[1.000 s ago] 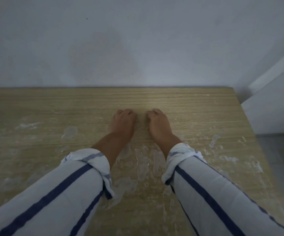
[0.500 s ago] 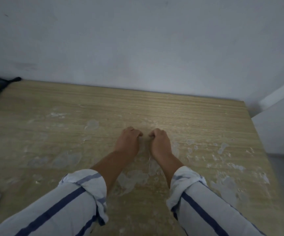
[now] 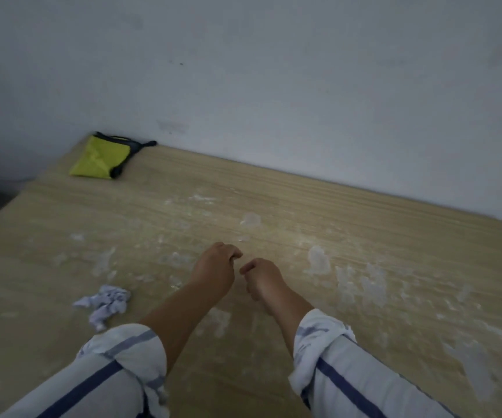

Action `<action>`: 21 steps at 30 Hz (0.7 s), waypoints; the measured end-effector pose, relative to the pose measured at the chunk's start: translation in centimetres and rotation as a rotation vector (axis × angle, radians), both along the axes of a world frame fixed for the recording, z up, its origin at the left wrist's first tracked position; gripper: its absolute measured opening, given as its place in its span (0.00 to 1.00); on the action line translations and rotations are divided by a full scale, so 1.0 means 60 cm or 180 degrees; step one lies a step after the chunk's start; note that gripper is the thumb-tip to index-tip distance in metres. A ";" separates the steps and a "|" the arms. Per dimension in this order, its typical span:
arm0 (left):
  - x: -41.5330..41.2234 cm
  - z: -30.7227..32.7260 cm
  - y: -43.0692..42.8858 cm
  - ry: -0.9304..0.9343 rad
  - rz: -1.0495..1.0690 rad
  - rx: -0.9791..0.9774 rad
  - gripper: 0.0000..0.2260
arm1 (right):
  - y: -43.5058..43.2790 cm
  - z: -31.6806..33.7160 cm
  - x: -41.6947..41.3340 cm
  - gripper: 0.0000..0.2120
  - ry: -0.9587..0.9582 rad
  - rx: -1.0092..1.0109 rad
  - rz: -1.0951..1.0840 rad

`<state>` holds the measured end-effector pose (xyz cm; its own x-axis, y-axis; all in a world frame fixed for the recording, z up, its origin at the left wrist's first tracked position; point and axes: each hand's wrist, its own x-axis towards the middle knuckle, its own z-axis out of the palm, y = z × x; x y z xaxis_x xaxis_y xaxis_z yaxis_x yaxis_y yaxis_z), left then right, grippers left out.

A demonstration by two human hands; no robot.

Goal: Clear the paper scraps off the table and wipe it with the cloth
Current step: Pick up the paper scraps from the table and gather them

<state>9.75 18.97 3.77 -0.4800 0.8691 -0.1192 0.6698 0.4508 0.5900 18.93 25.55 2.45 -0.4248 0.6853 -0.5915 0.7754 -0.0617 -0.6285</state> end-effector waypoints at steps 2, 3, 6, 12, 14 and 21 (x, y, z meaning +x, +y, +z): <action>-0.051 0.005 -0.030 0.0033 0.0061 -0.0003 0.12 | -0.032 0.001 -0.058 0.12 -0.0089 -0.0036 0.0173; -0.080 0.006 -0.045 0.0052 0.0090 -0.0005 0.12 | -0.048 0.002 -0.087 0.14 -0.0109 -0.0068 0.0231; -0.164 0.008 -0.092 0.0098 0.0116 -0.0024 0.11 | -0.105 0.005 -0.162 0.14 0.0059 -0.0141 0.0236; -0.301 -0.011 -0.191 0.0065 -0.0034 -0.0407 0.11 | -0.203 0.011 -0.281 0.13 -0.0073 0.0245 0.0424; -0.323 -0.018 -0.219 0.0020 -0.0082 -0.0438 0.12 | -0.227 0.007 -0.305 0.12 -0.0134 0.0465 0.0379; -0.339 -0.025 -0.277 -0.0228 -0.0614 -0.0414 0.10 | -0.279 0.005 -0.316 0.09 -0.0192 0.0926 0.0698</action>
